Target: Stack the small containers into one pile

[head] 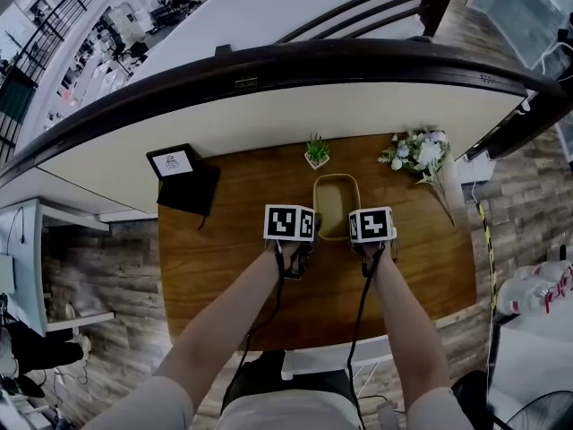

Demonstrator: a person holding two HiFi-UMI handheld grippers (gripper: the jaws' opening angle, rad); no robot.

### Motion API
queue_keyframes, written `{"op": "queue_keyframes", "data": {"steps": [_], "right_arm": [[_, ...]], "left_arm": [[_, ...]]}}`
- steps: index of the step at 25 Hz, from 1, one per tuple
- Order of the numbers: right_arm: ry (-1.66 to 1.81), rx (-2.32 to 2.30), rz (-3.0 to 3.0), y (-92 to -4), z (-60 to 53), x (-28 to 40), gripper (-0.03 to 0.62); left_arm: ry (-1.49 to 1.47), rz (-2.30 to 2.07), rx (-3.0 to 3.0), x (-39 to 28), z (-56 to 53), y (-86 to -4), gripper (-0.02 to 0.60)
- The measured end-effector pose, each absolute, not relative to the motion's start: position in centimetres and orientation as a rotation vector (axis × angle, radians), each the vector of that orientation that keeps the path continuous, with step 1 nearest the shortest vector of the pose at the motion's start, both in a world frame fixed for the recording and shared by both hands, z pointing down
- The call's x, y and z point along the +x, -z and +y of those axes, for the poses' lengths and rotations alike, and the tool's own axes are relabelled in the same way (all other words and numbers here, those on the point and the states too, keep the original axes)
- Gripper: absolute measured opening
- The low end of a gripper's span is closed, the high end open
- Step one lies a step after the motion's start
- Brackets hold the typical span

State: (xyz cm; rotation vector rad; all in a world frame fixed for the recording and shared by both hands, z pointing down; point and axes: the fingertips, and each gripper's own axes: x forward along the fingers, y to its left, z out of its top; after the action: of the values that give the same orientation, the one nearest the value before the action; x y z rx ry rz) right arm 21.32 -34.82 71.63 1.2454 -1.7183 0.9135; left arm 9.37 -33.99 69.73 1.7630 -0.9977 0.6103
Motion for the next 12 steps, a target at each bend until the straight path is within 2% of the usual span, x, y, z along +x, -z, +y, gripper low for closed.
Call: {"op": "queue_keyframes", "data": {"steps": [6, 9, 12], "right_arm": [[-0.87, 1.203, -1.74, -71.8, -35.0, 20.9, 0.151], [-0.804, 1.213, -1.78, -71.1, -35.2, 21.2, 0.224], [-0.755, 1.24, -1.848, -68.6, -35.3, 21.1, 0.225]], "left_arm": [[-0.62, -1.002, 1.777, 9.6, -34.2, -69.9, 0.115], [-0.674, -1.044, 1.843, 9.3, -34.5, -69.1, 0.123], [-0.617, -1.091, 1.887, 8.6, -34.8, -67.2, 0.158]]}}
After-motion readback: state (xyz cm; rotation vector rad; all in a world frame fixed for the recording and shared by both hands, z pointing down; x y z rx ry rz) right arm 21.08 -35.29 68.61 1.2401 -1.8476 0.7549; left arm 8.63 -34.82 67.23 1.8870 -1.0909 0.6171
